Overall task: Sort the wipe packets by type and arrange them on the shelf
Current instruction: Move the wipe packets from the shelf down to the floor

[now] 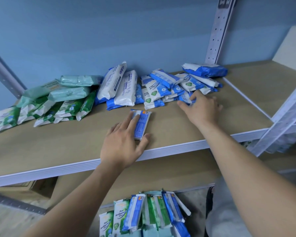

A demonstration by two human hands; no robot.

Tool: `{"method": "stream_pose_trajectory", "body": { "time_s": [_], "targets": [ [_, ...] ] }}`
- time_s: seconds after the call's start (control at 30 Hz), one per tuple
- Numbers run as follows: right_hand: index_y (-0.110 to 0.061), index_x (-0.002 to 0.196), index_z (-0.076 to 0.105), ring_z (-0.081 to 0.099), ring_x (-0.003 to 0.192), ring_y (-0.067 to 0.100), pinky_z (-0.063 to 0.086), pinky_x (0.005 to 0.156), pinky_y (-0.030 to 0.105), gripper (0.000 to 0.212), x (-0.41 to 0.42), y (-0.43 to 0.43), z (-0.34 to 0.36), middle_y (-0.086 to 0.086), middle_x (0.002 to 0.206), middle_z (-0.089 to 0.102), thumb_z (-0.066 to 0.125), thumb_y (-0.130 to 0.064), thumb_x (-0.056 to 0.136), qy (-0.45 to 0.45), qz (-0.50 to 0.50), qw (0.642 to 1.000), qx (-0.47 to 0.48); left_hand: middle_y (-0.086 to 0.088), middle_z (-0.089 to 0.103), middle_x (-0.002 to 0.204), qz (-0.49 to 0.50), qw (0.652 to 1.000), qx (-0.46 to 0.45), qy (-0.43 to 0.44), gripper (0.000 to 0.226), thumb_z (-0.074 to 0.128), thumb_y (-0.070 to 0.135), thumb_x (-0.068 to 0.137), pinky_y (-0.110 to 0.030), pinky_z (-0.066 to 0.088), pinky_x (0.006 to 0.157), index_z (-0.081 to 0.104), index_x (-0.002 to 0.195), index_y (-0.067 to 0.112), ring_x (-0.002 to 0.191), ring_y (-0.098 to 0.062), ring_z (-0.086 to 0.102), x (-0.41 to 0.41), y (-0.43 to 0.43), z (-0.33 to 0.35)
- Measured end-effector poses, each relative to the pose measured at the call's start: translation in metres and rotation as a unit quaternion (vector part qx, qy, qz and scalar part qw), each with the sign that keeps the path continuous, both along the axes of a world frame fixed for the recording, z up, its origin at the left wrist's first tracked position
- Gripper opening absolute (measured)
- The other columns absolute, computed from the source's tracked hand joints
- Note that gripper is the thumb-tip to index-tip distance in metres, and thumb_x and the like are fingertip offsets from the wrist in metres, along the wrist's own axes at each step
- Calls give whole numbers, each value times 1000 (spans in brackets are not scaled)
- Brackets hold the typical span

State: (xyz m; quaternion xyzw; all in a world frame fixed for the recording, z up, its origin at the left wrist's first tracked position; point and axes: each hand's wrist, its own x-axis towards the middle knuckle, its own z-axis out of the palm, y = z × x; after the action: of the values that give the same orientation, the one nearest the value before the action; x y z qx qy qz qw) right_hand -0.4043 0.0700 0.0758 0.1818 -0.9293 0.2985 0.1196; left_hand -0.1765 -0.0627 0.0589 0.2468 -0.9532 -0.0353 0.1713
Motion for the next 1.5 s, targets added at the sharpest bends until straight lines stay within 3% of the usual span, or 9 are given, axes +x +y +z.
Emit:
{"method": "stream_pose_trajectory", "body": {
  "time_s": [0.2,0.3,0.5,0.77,0.9,1.07,1.27,1.4,1.5],
  "targets": [
    [-17,106,59,51,116,31,35,92,42,49,-1,-16,4,8,109,68,69,-58,81,-6,-29,1000,11,3,35,161,2,1000,2,-5,69,34,62,93,-37,38,109,39,151,25,125,-27,54,0,1,0],
    [-16,107,58,54,114,30,35,92,41,42,-3,-16,8,8,109,67,71,-46,81,-20,-28,999,11,2,37,160,2,1000,1,0,68,34,60,94,-37,38,109,41,151,24,125,-27,55,1,1,1],
    [-17,106,56,54,110,32,35,87,40,42,-1,6,11,10,104,67,71,-44,77,-25,-7,999,42,1,39,158,6,1000,2,7,66,34,57,93,-36,38,109,43,150,24,122,-27,57,2,2,2],
    [-27,120,55,53,114,31,43,97,44,55,14,59,18,5,120,60,66,-52,73,-60,82,990,93,1,37,159,0,1000,6,3,65,31,52,93,-35,35,110,40,151,24,125,-25,55,2,0,2],
    [-30,128,53,47,116,29,38,100,44,54,29,76,11,1,119,54,61,-49,78,-28,140,982,124,1,39,158,-6,1000,23,4,64,32,46,91,-36,37,108,40,151,26,123,-27,55,3,1,4],
    [-23,109,54,49,100,29,42,88,45,35,54,82,-3,1,109,64,67,-46,86,34,174,982,67,14,21,164,39,992,121,-24,60,42,42,98,-32,33,109,26,156,39,130,-29,47,-2,10,18],
    [-26,103,51,45,89,25,45,77,43,32,109,88,-6,-1,100,61,74,-36,82,78,167,982,43,13,22,164,70,982,171,-47,56,44,34,98,-37,46,99,30,153,41,124,-29,54,7,32,35],
    [-25,111,52,50,94,28,46,77,43,43,144,96,-10,1,102,57,75,-37,77,59,174,982,45,15,25,163,43,982,182,-9,57,50,34,98,-32,44,96,34,152,44,128,-23,52,38,42,29],
    [-27,124,48,52,103,27,47,84,43,54,169,101,-16,0,111,53,73,-37,77,-5,200,979,31,15,31,160,3,981,181,63,57,57,28,96,-31,45,91,41,147,46,125,-20,56,66,54,15]
  ]
}}
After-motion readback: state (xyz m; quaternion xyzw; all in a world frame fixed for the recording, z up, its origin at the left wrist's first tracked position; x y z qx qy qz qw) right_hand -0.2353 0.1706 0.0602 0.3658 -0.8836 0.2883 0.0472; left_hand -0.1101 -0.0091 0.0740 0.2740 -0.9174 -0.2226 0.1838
